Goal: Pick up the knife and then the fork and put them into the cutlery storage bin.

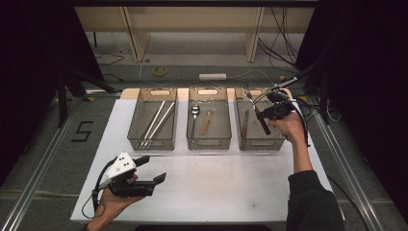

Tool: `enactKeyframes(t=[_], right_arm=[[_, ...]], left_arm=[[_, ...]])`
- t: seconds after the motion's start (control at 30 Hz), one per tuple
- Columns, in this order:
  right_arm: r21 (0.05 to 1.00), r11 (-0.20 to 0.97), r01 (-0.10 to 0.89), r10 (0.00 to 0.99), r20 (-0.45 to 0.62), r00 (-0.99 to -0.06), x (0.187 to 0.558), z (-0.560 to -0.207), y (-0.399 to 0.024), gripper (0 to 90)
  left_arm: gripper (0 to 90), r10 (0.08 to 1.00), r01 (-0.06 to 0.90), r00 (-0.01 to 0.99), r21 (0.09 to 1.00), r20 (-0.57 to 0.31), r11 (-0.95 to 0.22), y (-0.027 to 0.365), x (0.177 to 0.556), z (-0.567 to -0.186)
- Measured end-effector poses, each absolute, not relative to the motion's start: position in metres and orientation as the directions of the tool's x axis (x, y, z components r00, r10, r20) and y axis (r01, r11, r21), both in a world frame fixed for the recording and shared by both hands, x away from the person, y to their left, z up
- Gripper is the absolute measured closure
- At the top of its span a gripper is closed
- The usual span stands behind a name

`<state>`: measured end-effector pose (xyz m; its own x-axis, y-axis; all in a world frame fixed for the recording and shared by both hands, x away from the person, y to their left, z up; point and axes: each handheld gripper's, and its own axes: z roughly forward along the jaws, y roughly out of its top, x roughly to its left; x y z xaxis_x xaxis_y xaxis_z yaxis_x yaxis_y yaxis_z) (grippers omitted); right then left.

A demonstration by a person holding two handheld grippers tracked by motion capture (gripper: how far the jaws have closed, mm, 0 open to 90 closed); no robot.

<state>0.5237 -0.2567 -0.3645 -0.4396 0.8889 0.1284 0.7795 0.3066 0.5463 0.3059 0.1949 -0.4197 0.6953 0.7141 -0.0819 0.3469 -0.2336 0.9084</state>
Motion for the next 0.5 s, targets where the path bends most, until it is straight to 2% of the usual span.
enactKeyframes(t=[0.5], right_arm=[[0.532,0.266,0.804,0.909,0.138,-0.392,0.531,-0.380,-0.248,77.4]], left_arm=[[16.7,0.715,0.346,0.694,0.910,-0.085,-0.229,0.195,0.305,-0.420]])
